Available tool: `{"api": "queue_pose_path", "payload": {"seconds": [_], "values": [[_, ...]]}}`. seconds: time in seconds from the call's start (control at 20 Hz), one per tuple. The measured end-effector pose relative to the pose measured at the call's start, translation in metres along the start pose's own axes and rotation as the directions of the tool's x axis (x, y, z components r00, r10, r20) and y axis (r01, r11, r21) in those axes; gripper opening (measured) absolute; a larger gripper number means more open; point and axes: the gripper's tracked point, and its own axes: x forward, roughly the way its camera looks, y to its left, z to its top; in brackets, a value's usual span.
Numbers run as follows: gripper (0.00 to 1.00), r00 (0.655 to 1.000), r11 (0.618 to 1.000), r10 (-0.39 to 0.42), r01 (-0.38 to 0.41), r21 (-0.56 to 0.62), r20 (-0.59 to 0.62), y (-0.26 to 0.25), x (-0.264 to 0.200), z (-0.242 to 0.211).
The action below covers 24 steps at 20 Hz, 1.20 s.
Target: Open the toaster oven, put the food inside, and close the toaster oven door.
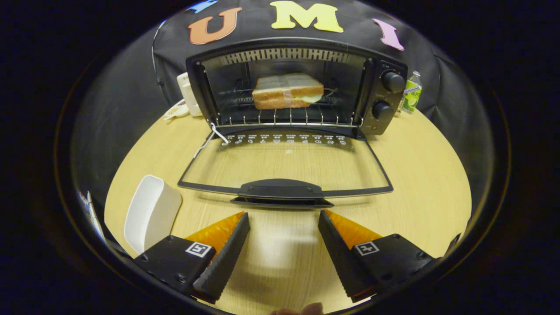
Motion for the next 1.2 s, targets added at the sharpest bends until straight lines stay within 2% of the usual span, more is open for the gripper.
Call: {"api": "queue_pose_path", "payload": {"seconds": [0.15, 0.3, 0.4, 0.7, 0.85, 1.05, 1.2], "values": [[1.00, 0.999, 0.999, -0.043, 0.043, 0.015, -0.002, 0.000, 0.004, 0.002], [1.00, 0.999, 0.996, -0.051, 0.052, 0.066, -0.019, 0.002, 0.002, 0.002], [1.00, 0.998, 0.997, -0.055, 0.056, 0.056, -0.024, 0.002, -0.001, 0.006], [1.00, 0.997, 0.997, -0.058, 0.056, 0.044, 0.043, 0.004, -0.043, 0.032], [1.00, 0.988, 0.998, -0.047, 0.042, 0.040, 0.144, 0.009, -0.082, 0.068], [1.00, 0.961, 0.999, -0.042, 0.039, 0.015, 0.273, 0.013, -0.108, 0.143], [1.00, 0.915, 1.000, -0.003, -0.006, 0.021, 0.403, 0.023, -0.164, 0.218]]}}
